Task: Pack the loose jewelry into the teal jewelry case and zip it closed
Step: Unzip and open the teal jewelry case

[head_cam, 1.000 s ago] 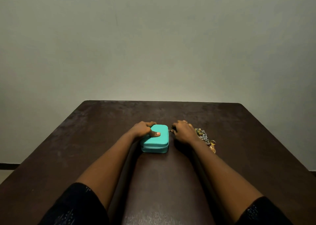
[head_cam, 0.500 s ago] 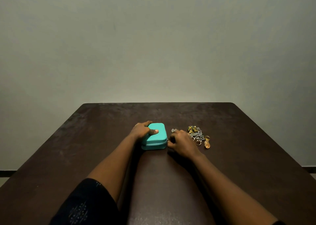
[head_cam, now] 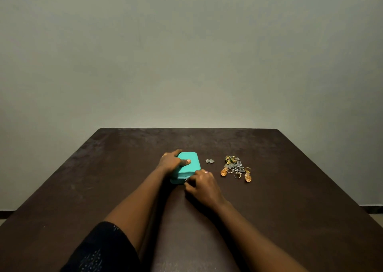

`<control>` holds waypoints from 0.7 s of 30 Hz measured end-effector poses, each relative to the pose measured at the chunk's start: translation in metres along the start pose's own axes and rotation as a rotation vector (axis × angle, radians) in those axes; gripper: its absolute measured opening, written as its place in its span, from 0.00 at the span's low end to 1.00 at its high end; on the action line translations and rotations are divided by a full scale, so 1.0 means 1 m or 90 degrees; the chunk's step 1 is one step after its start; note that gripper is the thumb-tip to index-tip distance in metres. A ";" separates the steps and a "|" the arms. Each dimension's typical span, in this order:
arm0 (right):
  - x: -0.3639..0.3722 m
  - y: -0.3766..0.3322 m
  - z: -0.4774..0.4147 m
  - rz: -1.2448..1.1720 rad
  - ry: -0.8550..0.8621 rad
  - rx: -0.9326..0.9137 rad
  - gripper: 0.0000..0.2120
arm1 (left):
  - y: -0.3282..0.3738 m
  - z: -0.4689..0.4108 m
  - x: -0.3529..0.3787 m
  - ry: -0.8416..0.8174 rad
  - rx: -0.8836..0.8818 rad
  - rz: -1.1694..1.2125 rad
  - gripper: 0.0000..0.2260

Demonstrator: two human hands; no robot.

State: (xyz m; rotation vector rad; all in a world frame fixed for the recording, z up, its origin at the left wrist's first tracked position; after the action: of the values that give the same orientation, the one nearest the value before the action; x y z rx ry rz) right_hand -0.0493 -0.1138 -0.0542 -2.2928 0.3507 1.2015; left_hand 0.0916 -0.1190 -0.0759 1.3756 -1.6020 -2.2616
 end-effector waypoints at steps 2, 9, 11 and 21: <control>0.006 -0.008 0.000 0.030 -0.013 -0.018 0.15 | -0.001 0.001 0.000 0.007 0.004 -0.009 0.33; -0.015 -0.003 -0.008 0.048 0.083 -0.080 0.13 | -0.004 0.020 -0.034 0.165 0.018 -0.037 0.26; -0.018 0.002 -0.014 0.057 0.065 -0.089 0.19 | -0.009 0.037 -0.055 0.290 -0.013 -0.015 0.16; 0.007 0.006 -0.022 0.015 -0.113 -0.050 0.31 | -0.008 0.095 -0.033 0.300 0.075 -0.376 0.20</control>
State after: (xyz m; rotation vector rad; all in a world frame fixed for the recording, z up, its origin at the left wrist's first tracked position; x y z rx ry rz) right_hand -0.0333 -0.1309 -0.0521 -2.2317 0.2697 1.4406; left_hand 0.0510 -0.0291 -0.0548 2.4457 -1.3008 -1.8505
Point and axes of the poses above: each hand's wrist, its own z-axis away from the middle knuckle, its own x-axis out of the palm, y = z × x, the point moved 9 cm from there along -z, towards the middle knuckle, and after that the axes turned 9 degrees about y, right-handed, at the moved point
